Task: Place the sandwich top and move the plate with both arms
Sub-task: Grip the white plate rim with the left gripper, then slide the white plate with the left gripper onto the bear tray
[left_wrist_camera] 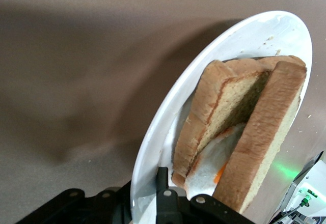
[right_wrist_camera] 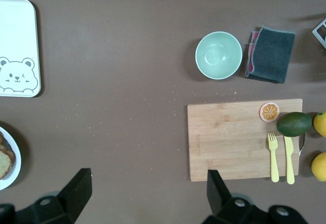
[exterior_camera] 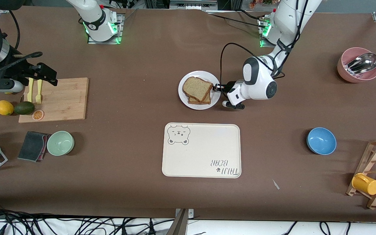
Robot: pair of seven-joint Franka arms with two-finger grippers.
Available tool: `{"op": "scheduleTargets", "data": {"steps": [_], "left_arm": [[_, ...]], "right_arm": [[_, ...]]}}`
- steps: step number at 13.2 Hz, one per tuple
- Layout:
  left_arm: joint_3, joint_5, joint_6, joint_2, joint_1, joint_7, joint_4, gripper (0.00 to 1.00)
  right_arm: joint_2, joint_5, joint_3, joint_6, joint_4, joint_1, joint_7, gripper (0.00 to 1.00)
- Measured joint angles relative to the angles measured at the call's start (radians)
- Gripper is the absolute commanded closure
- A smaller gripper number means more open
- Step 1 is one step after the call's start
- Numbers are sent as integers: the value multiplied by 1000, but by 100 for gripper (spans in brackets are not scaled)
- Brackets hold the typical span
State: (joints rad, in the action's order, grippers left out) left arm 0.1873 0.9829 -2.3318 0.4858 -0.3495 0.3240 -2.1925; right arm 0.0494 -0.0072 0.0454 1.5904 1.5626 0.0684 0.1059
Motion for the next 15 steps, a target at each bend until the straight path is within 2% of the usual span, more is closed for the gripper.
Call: {"op": "scheduleTargets", "data": {"steps": [5, 8, 15], "left_arm": [[-5, 101, 2, 11, 17, 149, -9, 100], [-5, 121, 2, 11, 21, 166, -9, 100], [-5, 277, 12, 9, 32, 221, -6, 100]], "right_arm": [[0, 0, 0, 0, -1, 0, 0, 0], [0, 0, 1, -1, -1, 8, 0, 0], [0, -24, 3, -13, -1, 46, 2, 0]]}}
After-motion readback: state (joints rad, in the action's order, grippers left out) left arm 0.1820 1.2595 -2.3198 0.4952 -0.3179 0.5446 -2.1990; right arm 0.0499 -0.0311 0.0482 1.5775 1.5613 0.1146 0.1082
